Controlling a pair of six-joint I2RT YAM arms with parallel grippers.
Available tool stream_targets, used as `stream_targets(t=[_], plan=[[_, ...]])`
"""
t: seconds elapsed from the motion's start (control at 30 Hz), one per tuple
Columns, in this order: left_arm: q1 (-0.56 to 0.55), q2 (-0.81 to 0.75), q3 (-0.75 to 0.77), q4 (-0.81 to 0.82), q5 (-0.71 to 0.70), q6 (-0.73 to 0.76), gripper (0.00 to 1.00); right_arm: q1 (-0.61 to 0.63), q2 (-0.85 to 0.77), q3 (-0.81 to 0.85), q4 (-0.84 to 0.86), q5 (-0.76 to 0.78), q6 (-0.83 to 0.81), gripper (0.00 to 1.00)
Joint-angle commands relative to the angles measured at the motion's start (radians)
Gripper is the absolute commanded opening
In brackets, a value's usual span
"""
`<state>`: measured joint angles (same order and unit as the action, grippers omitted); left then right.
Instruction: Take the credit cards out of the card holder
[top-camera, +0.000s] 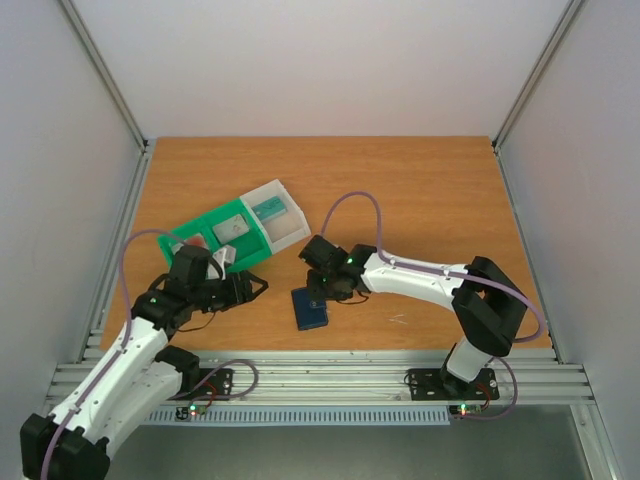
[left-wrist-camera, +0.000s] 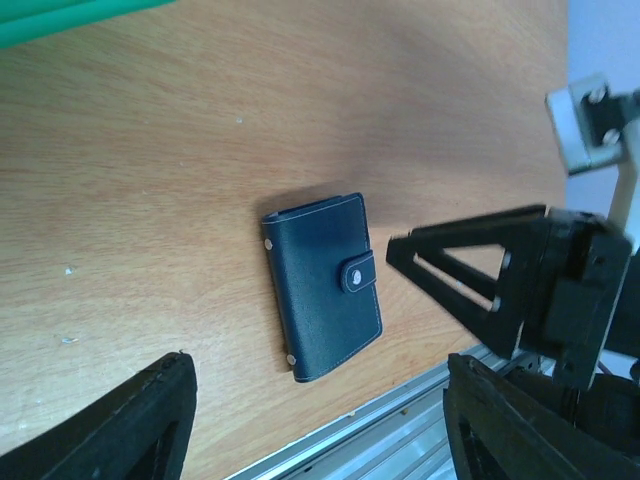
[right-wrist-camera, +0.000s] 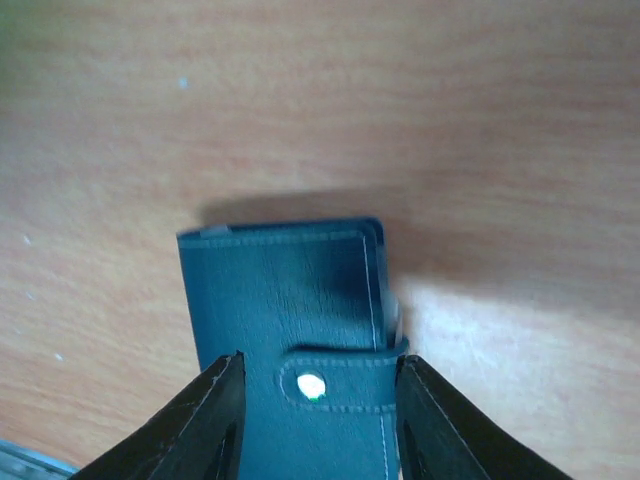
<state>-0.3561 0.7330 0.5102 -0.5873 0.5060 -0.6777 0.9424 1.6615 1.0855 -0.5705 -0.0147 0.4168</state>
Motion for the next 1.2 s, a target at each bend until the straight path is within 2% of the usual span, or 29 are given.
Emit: stream_targets(t=[0.0, 0.47, 0.97, 1.17], plan=[[-0.006, -0.045, 0.003, -0.005, -0.034, -0.005, 0.69, 0.063, -0.013, 0.034, -0.142, 0.108, -0.06, 0.41], [-0.006, -0.101, -0.001, -0.037, -0.056, -0.029, 0.69, 0.147, 0.121, 0.14, -0.162, 0.093, -0.095, 0.37], [-0.006, -0.1, -0.002, -0.03, -0.055, -0.038, 0.69, 0.184, 0.23, 0.202, -0.264, 0.22, -0.121, 0.32], [-0.006, -0.107, -0.027, 0.013, -0.045, -0.078, 0.69, 0.197, 0.249, 0.214, -0.279, 0.275, -0.145, 0.21]])
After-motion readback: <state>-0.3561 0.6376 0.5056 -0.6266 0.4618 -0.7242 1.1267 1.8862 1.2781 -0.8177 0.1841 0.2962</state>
